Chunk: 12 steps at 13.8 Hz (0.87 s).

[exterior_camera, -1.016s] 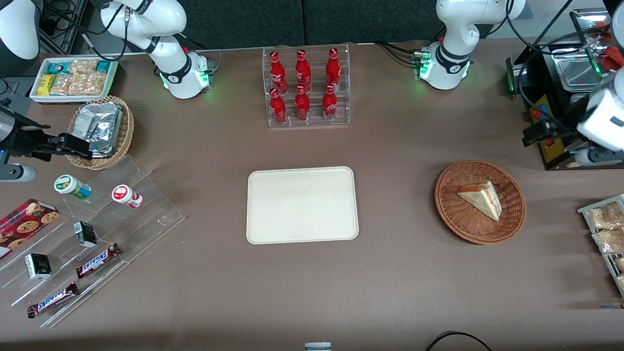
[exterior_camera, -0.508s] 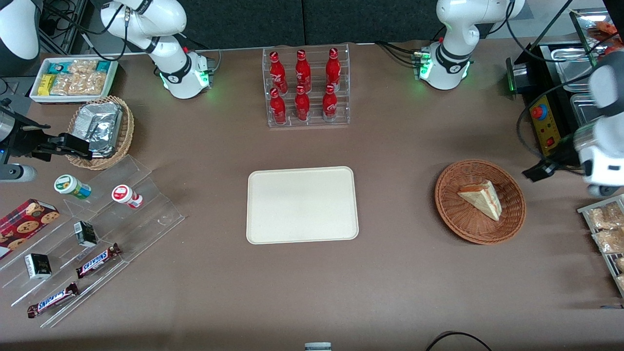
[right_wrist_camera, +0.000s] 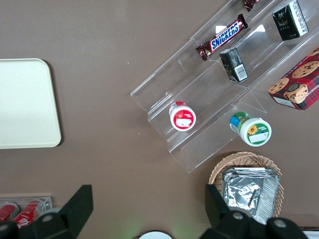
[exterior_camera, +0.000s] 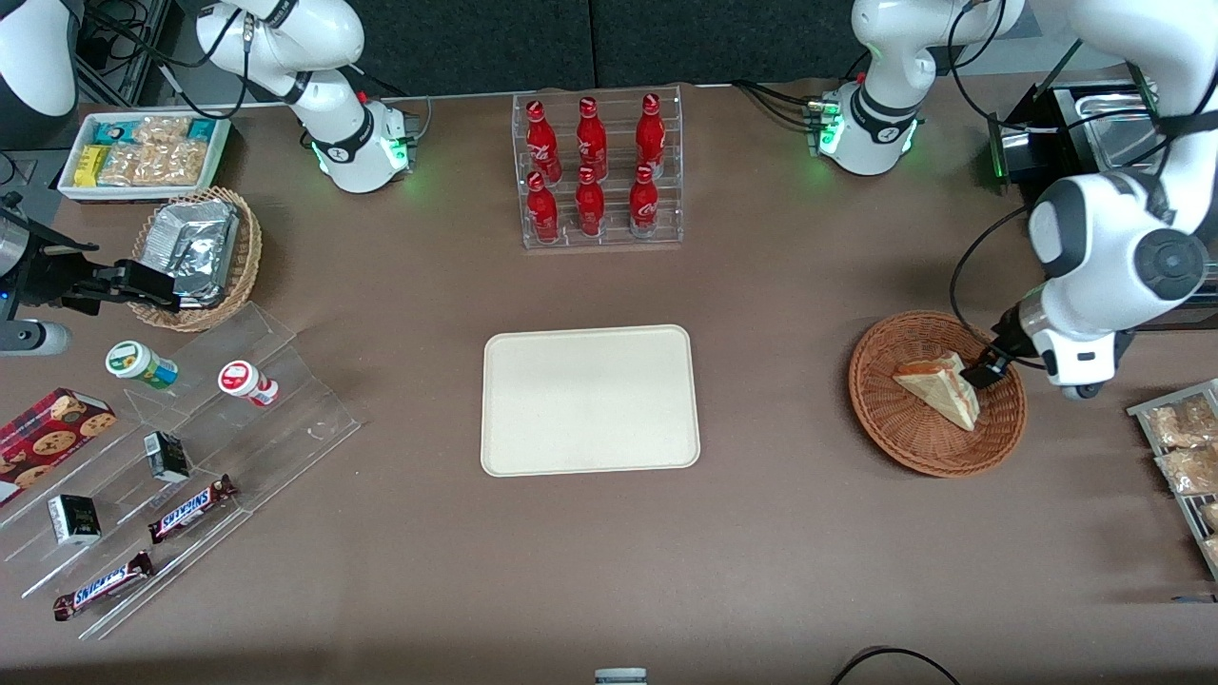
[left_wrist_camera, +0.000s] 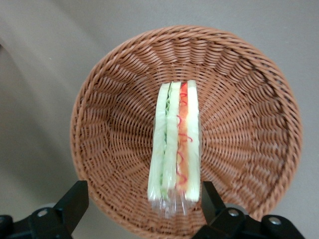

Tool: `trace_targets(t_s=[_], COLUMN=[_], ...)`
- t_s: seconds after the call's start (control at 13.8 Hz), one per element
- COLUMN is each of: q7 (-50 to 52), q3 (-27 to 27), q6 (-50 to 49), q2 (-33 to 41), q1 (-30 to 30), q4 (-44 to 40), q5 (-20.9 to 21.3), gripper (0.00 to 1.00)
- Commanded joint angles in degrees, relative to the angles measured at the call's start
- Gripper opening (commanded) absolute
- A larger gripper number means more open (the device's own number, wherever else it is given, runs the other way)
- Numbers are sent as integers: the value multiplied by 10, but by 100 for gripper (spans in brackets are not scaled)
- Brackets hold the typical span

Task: Place sandwich from basket to tray
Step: 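Lower the left gripper into the wicker basket over the wrapped sandwich, then close the left gripper on the sandwich and lift it from the basket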

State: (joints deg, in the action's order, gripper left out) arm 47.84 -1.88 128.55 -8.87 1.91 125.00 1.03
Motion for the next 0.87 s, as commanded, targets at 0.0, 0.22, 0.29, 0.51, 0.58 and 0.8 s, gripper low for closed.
trace_targets(t_s=[0.0, 0.22, 0.29, 0.51, 0.58, 0.8], q7=[24, 25, 26, 30, 36, 38], q3=[0, 1, 1, 1, 1, 1], q6=[33, 76, 92, 127, 135, 140], q2=[-32, -68, -82, -115, -122, -125], q1=[-2, -2, -2, -24, -26, -31], q4=[-2, 2, 1, -1, -2, -3], q5=[1, 1, 1, 1, 1, 1], gripper=[100, 100, 100, 100, 100, 38])
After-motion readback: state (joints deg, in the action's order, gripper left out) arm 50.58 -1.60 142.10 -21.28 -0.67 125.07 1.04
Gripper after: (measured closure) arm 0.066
